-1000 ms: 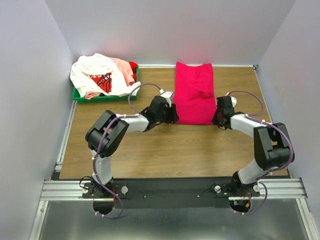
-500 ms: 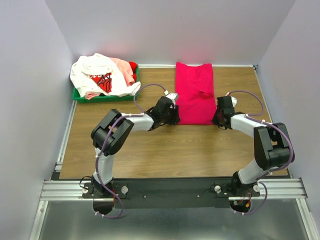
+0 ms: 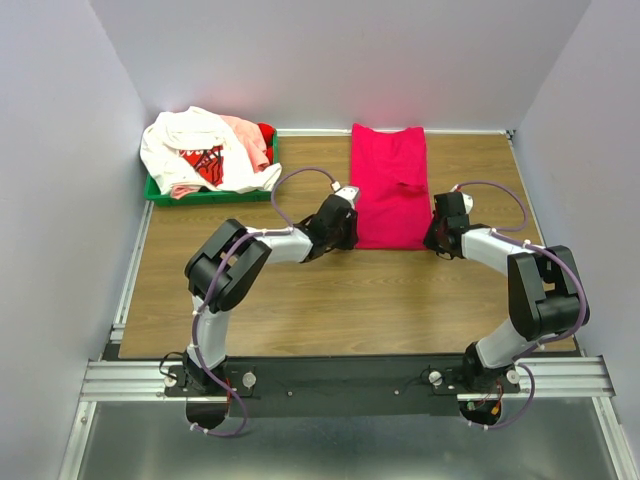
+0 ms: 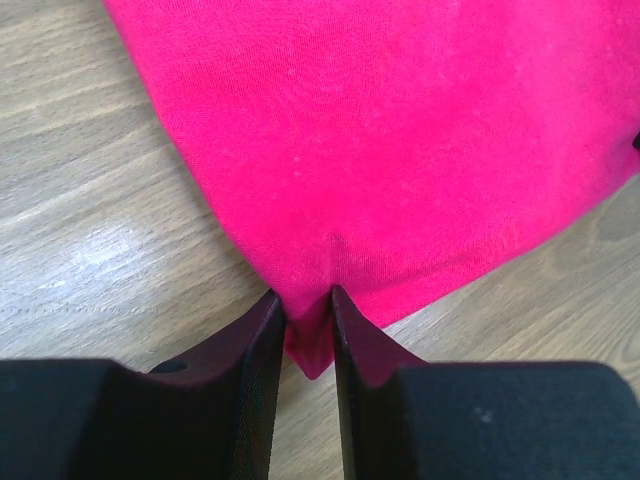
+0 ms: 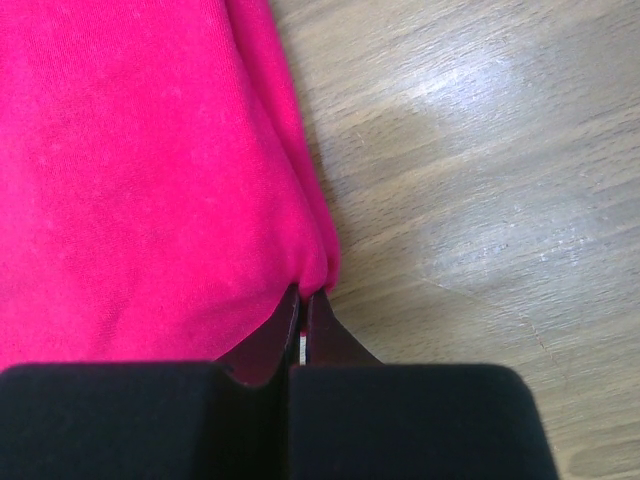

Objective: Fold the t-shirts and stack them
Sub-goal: Fold the tshirt

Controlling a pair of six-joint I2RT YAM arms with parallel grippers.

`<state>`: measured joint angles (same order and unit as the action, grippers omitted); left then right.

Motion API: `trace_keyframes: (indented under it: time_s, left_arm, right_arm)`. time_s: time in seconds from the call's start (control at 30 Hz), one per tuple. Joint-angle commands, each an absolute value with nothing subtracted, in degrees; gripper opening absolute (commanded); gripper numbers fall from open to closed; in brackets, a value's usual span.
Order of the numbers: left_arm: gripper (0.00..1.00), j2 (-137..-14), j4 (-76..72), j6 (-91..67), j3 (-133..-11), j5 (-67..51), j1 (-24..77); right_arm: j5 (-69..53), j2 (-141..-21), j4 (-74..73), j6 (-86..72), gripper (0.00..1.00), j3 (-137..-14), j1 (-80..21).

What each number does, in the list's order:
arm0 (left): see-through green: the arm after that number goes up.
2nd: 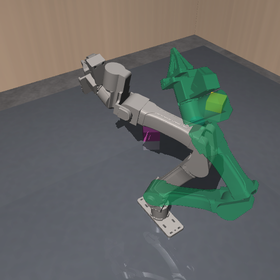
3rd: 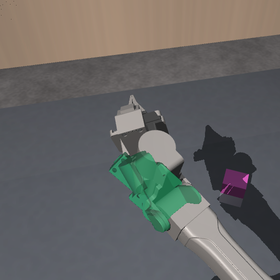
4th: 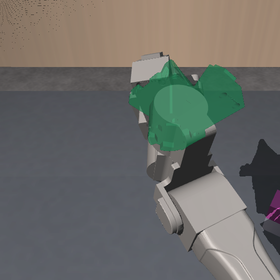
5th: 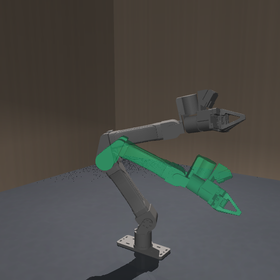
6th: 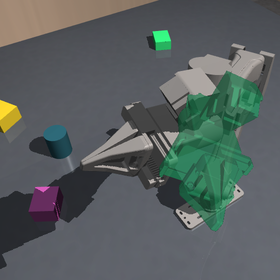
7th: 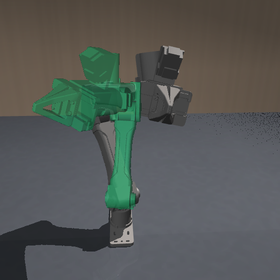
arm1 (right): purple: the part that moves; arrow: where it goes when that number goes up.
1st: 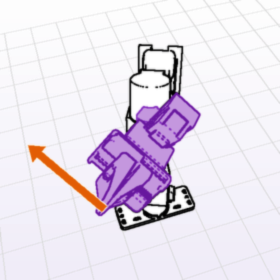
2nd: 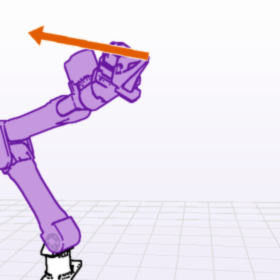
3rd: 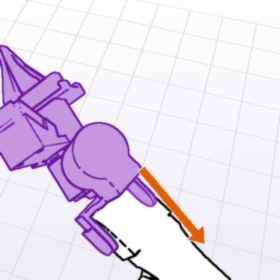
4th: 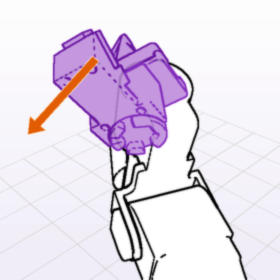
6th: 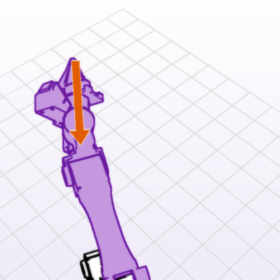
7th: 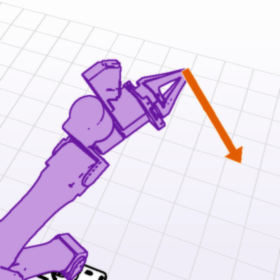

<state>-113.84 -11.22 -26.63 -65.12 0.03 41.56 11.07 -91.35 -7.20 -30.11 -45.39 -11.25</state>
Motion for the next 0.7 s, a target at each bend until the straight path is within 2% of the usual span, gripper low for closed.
trace_keyframes:
  time_s: [0.0,0.07,0.1,0.17,0.27,0.67]
  left_arm:
    - [0.33,-115.75,-2.99,-26.63,-62.84,3.25,42.62]
    - [0.32,-115.58,-2.99,-26.54,-62.67,3.43,42.89]
    - [0.28,-115.4,-2.99,-26.63,-62.14,3.69,43.06]
    - [0.14,-115.31,-3.25,-26.72,-61.7,3.78,43.24]
    - [0.0,-115.14,-3.95,-26.19,-60.39,2.73,43.24]
    - [0.0,-106.7,-7.03,-24.7,-51.25,-3.34,44.38]
  right_arm:
    - [9.23,-91.05,-8.53,-30.15,0.0,-44.12,-11.16]
    - [9.14,-90.97,-8.61,-30.15,0.0,-44.03,-11.16]
    - [9.05,-90.88,-8.7,-30.15,0.0,-44.03,-11.16]
    - [8.79,-90.53,-8.7,-30.23,0.01,-43.77,-11.07]
    - [7.82,-88.51,-8.79,-30.41,0.0,-42.63,-11.16]
    - [3.96,-75.86,-18.01,-31.64,0.0,-38.94,-11.25]
